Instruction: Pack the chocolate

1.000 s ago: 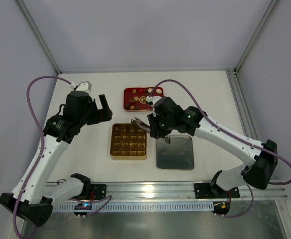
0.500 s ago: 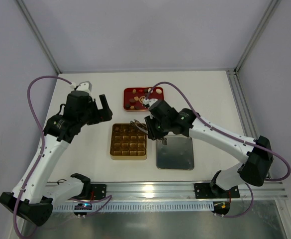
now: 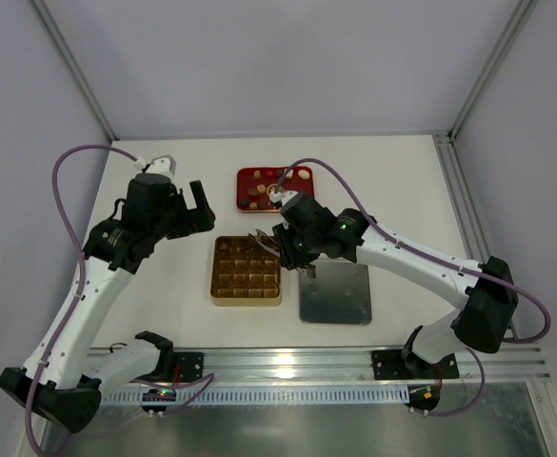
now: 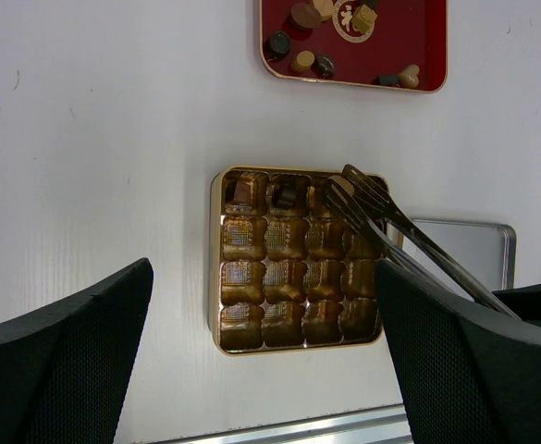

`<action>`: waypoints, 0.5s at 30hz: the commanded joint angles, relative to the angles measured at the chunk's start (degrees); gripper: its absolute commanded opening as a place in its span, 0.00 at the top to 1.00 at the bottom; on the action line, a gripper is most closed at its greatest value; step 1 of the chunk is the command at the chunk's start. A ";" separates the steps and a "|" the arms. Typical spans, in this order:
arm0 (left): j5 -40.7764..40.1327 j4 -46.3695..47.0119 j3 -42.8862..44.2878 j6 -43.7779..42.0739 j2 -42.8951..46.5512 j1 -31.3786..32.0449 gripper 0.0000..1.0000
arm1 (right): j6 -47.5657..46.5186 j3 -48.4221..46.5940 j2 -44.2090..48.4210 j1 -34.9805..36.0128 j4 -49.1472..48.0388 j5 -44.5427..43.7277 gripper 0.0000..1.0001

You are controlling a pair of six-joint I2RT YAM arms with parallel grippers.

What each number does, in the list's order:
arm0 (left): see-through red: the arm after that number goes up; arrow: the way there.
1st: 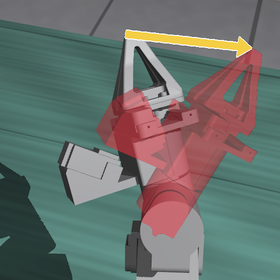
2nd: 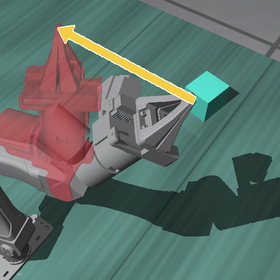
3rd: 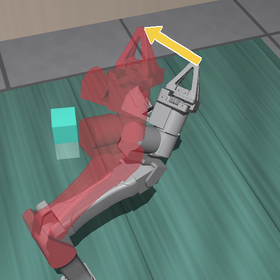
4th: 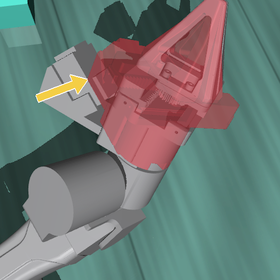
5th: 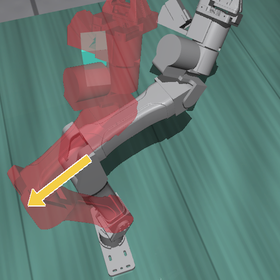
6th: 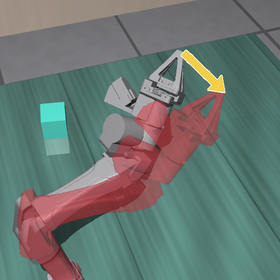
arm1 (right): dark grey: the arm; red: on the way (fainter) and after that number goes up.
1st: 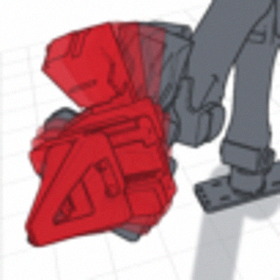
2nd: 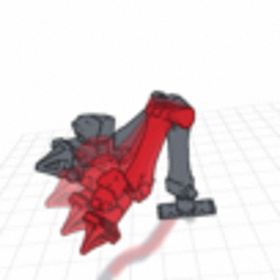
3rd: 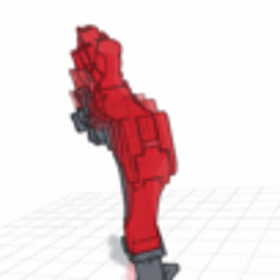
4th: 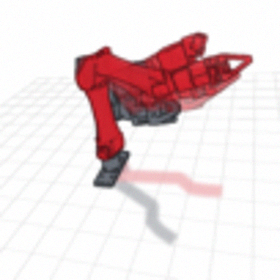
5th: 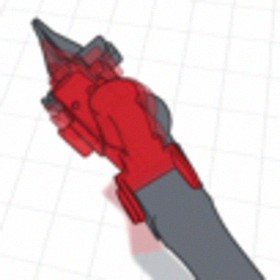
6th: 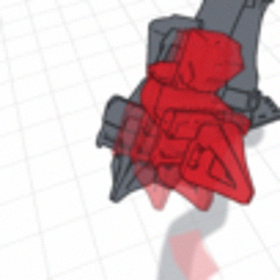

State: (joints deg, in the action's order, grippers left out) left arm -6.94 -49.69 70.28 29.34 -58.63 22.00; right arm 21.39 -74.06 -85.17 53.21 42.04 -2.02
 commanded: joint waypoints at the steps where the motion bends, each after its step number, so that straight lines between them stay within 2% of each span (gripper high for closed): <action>1: -0.27 0.82 0.91 -0.87 0.18 0.06 0.00 | 0.32 -0.38 0.18 0.49 -2.67 -0.70 0.61; 15: -0.36 1.18 0.38 -1.04 0.10 0.15 0.00 | -0.20 -1.78 0.17 0.75 -1.88 -2.36 0.60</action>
State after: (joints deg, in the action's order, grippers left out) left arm -6.96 -49.65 70.26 29.32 -58.63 22.00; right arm 21.34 -74.02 -85.65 53.58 41.63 -2.26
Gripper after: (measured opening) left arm 0.996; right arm 0.403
